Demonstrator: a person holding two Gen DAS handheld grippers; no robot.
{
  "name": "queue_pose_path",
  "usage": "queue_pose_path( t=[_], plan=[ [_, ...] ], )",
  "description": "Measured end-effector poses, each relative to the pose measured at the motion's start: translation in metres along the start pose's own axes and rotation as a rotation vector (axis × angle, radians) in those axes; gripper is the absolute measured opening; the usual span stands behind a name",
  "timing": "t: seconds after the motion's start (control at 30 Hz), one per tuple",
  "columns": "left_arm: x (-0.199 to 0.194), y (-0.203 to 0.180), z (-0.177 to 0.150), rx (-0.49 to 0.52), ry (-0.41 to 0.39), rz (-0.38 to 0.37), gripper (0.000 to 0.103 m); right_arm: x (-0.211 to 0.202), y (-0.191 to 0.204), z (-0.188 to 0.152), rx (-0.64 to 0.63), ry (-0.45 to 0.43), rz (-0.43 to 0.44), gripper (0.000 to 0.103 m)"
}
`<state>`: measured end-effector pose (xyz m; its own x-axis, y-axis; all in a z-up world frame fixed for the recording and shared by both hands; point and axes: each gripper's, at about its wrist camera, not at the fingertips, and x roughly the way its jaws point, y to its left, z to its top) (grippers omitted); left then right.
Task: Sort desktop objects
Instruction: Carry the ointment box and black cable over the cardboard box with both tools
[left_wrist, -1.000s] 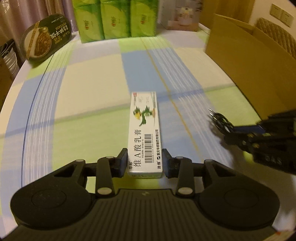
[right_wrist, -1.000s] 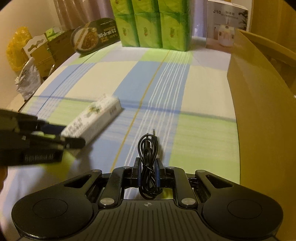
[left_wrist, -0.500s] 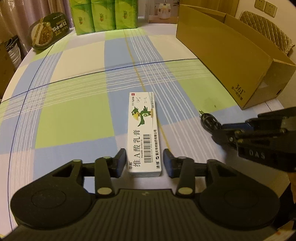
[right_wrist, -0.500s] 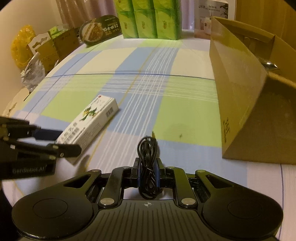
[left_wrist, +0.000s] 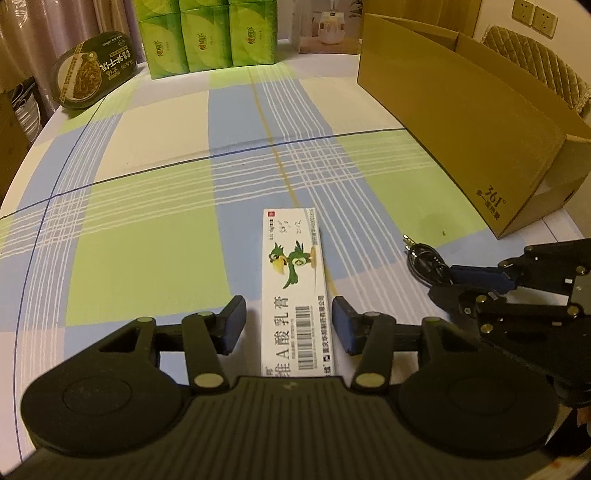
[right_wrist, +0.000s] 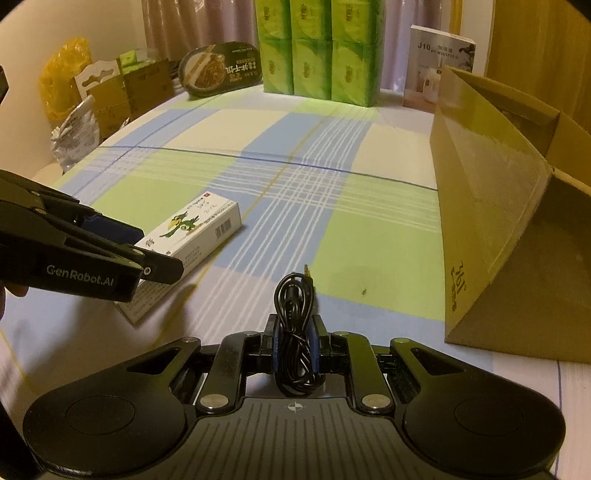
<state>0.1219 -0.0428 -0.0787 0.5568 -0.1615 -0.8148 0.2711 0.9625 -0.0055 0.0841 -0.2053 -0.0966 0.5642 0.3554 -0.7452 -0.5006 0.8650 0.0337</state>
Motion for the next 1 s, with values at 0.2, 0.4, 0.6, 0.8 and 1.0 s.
queue_pose_path(
  t=[0.2, 0.4, 0.6, 0.8, 1.0],
  plan=[
    [0.003, -0.003, 0.004, 0.021, -0.001, -0.012, 0.044, 0.002, 0.001, 0.002, -0.009, -0.003, -0.007, 0.016],
    [0.003, -0.008, 0.001, 0.031, 0.012, -0.003, 0.033, 0.001, -0.001, 0.004, 0.012, 0.012, -0.012, 0.013],
    [-0.01, -0.01, -0.007, 0.018, 0.01, -0.007, 0.033, -0.014, 0.0, 0.002, 0.023, -0.007, -0.017, 0.012],
    [-0.027, -0.015, -0.009, 0.02, -0.005, -0.007, 0.033, -0.034, -0.002, 0.004, 0.043, -0.041, -0.027, 0.012],
    [-0.038, -0.021, -0.011, 0.034, -0.014, -0.005, 0.033, -0.052, -0.003, 0.007, 0.052, -0.072, -0.033, 0.012]
  ],
)
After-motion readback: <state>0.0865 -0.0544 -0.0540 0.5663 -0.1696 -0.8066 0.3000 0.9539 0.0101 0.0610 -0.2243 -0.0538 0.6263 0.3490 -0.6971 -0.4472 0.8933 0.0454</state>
